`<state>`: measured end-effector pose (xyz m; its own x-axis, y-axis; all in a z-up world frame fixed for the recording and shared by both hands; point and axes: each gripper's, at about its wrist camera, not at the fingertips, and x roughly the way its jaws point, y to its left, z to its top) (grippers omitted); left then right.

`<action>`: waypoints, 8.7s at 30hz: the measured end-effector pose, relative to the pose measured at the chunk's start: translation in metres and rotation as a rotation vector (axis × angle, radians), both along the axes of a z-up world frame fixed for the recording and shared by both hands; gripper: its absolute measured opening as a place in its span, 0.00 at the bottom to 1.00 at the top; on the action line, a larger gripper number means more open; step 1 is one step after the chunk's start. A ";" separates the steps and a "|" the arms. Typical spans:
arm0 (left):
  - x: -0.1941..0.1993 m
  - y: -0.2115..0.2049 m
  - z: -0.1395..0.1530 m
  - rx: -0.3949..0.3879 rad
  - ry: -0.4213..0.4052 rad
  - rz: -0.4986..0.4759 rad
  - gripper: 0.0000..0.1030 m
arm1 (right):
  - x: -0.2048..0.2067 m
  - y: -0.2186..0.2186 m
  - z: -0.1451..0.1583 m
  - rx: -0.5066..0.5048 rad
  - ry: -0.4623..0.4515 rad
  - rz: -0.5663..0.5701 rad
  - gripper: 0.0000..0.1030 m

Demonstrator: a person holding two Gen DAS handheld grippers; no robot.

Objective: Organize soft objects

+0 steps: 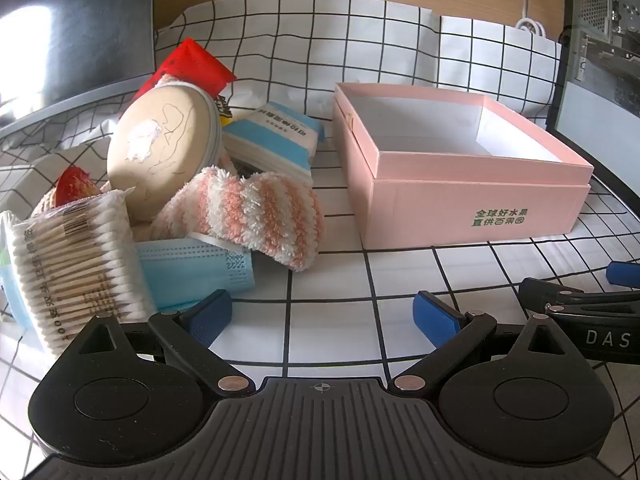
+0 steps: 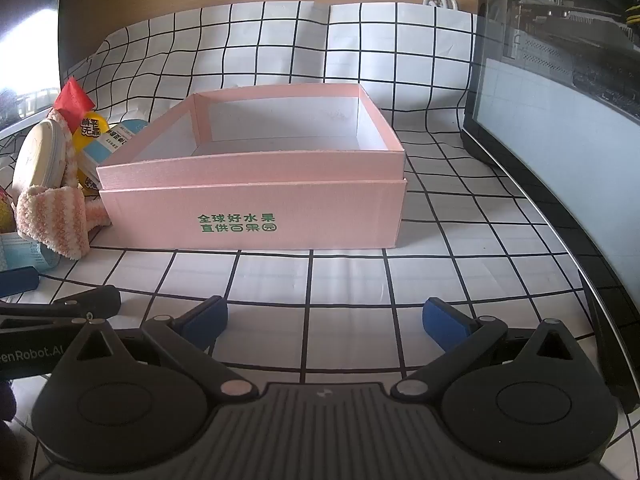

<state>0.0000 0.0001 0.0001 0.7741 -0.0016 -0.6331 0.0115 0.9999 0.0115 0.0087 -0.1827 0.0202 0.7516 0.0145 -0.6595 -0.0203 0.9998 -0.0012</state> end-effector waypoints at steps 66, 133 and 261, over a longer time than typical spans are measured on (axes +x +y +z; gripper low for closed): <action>0.000 0.000 0.000 0.000 0.000 0.000 0.97 | 0.000 0.000 0.000 0.000 0.000 0.000 1.00; -0.021 0.122 0.042 -0.159 -0.034 0.292 0.94 | -0.049 0.056 0.054 -0.216 -0.041 0.406 0.96; -0.033 0.072 0.120 -0.341 0.082 -0.452 0.75 | -0.086 0.040 0.088 -0.315 -0.160 0.283 0.80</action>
